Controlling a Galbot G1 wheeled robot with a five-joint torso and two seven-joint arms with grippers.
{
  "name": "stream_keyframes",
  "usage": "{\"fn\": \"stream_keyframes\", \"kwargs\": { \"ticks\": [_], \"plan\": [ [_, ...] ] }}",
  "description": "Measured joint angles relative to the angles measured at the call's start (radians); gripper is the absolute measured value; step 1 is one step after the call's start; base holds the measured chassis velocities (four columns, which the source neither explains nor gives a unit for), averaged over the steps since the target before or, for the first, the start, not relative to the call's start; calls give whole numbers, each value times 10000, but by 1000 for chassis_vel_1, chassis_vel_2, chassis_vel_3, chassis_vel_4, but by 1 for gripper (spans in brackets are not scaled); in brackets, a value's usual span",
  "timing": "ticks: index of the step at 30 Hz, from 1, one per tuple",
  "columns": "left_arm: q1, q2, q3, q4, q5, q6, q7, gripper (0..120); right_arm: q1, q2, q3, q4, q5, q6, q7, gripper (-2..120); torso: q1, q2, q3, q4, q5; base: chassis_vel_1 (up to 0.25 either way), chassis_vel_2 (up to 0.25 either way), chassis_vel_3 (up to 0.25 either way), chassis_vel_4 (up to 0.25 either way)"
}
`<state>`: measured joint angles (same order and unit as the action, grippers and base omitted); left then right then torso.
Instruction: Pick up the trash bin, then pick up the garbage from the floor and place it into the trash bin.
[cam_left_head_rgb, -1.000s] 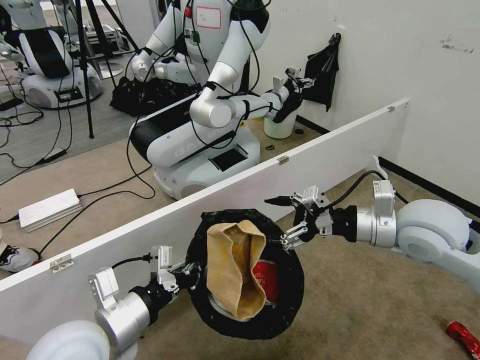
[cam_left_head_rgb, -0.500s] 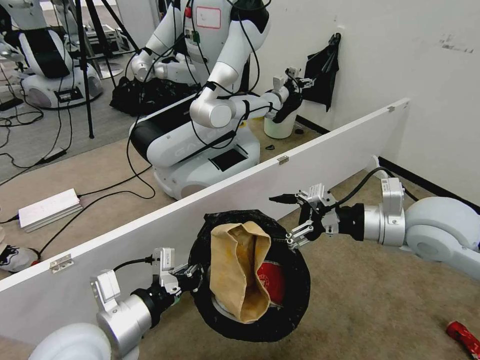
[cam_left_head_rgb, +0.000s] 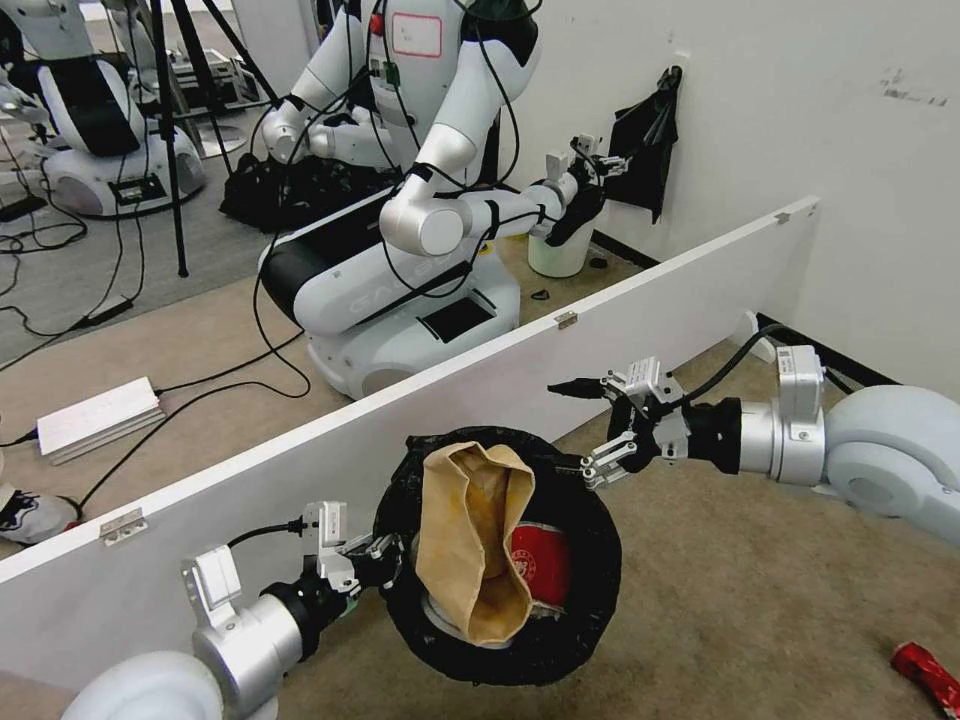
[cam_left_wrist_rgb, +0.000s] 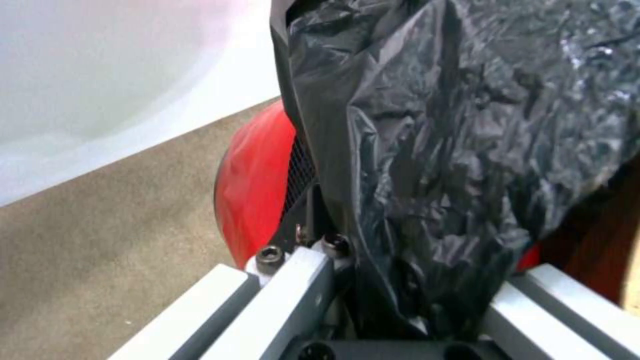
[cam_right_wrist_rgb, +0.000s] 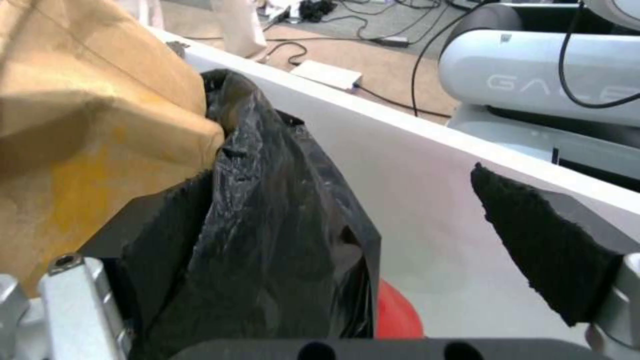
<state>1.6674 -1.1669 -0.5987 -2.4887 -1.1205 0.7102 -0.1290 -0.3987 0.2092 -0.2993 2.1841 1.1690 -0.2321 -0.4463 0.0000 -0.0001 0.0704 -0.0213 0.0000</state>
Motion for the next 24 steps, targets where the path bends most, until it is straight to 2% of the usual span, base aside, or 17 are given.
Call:
{"fn": "stream_keyframes", "kwargs": {
  "ticks": [24],
  "plan": [
    [-221,-119,151,228,296,0,-23,0,81,-141,-19,375,311,-14,-143,98,0,0,0,0,-1,0,0,0,0]
  ]
}}
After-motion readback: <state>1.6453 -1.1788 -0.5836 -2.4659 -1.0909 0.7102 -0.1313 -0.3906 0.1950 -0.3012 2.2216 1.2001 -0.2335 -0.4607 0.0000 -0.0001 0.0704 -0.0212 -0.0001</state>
